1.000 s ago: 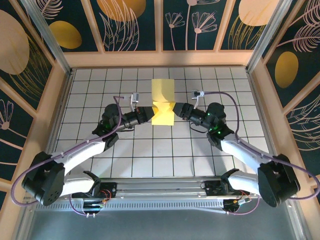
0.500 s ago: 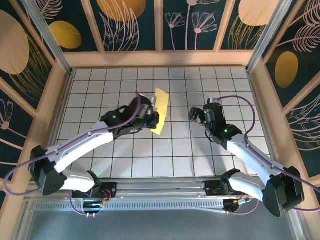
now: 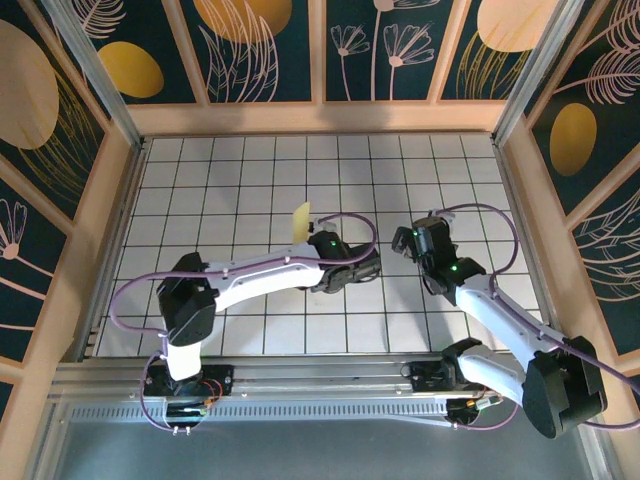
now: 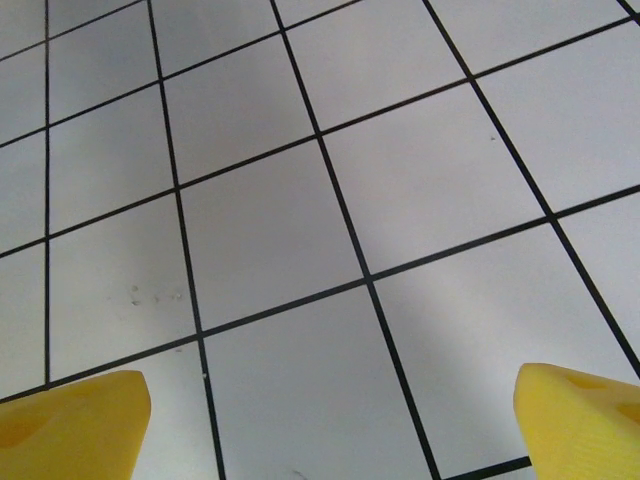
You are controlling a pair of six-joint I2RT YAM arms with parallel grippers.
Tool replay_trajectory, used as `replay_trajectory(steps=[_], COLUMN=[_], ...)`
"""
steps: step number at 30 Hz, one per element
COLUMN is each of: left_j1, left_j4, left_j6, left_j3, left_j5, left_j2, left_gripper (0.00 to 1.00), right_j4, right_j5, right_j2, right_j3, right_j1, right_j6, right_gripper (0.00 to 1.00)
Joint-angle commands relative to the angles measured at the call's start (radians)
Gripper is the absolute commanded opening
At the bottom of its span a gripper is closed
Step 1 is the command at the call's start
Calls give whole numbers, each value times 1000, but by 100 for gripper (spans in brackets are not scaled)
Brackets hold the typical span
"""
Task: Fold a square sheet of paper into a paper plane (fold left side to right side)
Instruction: Turn over the paper at the center of the table.
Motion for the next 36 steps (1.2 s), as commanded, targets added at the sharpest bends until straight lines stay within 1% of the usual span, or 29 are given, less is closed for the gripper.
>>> replay_trajectory(steps=[1, 3, 8, 12, 16, 21, 29, 32, 36], left_j1=[-4, -4, -3, 4, 26, 65, 150, 177, 215], left_j4=[-92, -36, 168, 239, 329, 466, 764, 869, 984], left_j6=[-105, -92, -45, -12, 11, 27, 66, 86, 113], left_j3=[12, -5, -55, -43, -56, -109, -232, -266, -317], left_j5=[-39, 9, 141, 206, 297, 383, 588, 666, 753], left_j2=[54, 83, 109, 141, 150, 113, 23, -16, -75], left_gripper=[0, 0, 0, 0, 0, 13, 31, 39, 52], right_j4=[47, 55, 71, 83, 87, 79, 40, 26, 22], right_j5=[5, -10, -48, -79, -101, -128, -228, -297, -405], right_j2=[-30, -32, -32, -37, -39, -38, -39, -44, -47], right_j3=[-34, -42, -56, -68, -72, -64, -39, -32, -28], right_j1=[-19, -28, -45, -53, -56, -60, -64, -68, -69], right_j6=[11, 8, 5, 11, 13, 11, 4, 5, 26], right_gripper=[93, 93, 93, 93, 93, 93, 93, 93, 93])
